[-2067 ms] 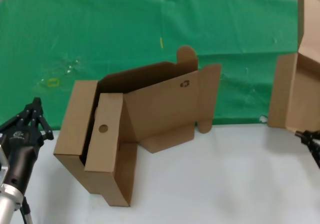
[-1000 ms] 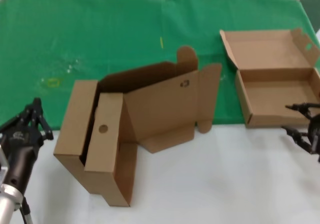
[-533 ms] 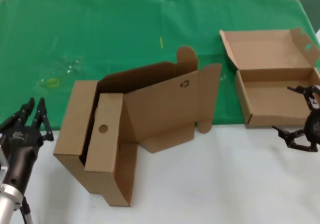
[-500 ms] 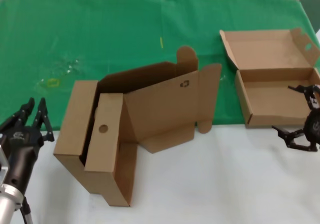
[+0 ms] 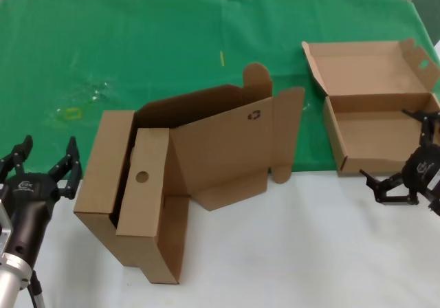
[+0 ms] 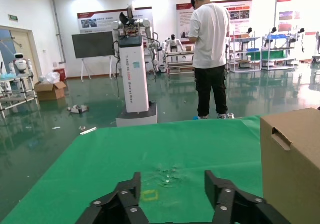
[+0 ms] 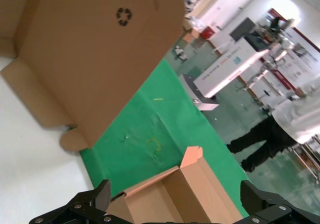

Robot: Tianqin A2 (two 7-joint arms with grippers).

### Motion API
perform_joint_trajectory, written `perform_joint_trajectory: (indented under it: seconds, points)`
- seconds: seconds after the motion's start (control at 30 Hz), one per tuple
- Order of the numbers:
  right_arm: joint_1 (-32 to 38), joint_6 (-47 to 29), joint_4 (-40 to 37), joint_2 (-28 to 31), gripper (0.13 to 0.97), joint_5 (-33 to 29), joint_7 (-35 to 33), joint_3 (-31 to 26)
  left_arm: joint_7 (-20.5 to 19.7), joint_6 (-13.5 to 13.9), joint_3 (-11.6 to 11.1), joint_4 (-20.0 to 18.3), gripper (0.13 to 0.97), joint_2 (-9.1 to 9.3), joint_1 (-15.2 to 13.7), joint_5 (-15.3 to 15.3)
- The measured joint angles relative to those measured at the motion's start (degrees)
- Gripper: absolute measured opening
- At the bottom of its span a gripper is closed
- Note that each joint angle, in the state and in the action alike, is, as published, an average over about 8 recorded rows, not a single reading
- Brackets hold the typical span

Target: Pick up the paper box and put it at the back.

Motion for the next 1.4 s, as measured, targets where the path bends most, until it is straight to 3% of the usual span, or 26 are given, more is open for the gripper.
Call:
perform_joint_trajectory:
  seconds: [0.07, 0.23, 0.33, 0.47, 0.73, 1.03, 1.4]
  points:
    - [-0.1, 0.89, 0.13, -0.76, 0.873, 0.16, 0.91, -0.13, 0.0, 0.0, 0.0, 0.0, 0.401, 0.0, 0.0, 0.0]
    - [-0.34, 3.08, 0.46, -2.63, 0.936, 0.57, 3.16, -0.43, 0.0, 0.0, 0.0, 0.0, 0.54, 0.0, 0.0, -0.01]
    - [-0.49, 4.41, 0.66, -3.76, 0.936, 0.81, 4.51, -0.62, 0.0, 0.0, 0.0, 0.0, 0.623, 0.0, 0.0, -0.01]
    - [-0.69, 6.2, 0.93, -5.29, 0.947, 1.14, 6.33, -0.87, 0.0, 0.0, 0.0, 0.0, 0.623, 0.0, 0.0, -0.01]
    - [-1.07, 9.69, 1.46, -8.27, 0.966, 1.78, 9.91, -1.37, 0.03, 0.0, 0.0, 0.0, 0.809, 0.0, 0.0, -0.01]
    - [-1.51, 13.71, 2.06, -11.7, 0.966, 2.52, 14.02, -1.93, 0.03, 0.0, 0.0, 0.0, 0.922, 0.0, 0.0, -0.01]
    - [-2.05, 18.6, 2.8, -15.87, 0.966, 3.43, 19.03, -2.62, 0.02, 0.0, 0.0, 0.0, 0.966, 0.0, 0.0, -0.02]
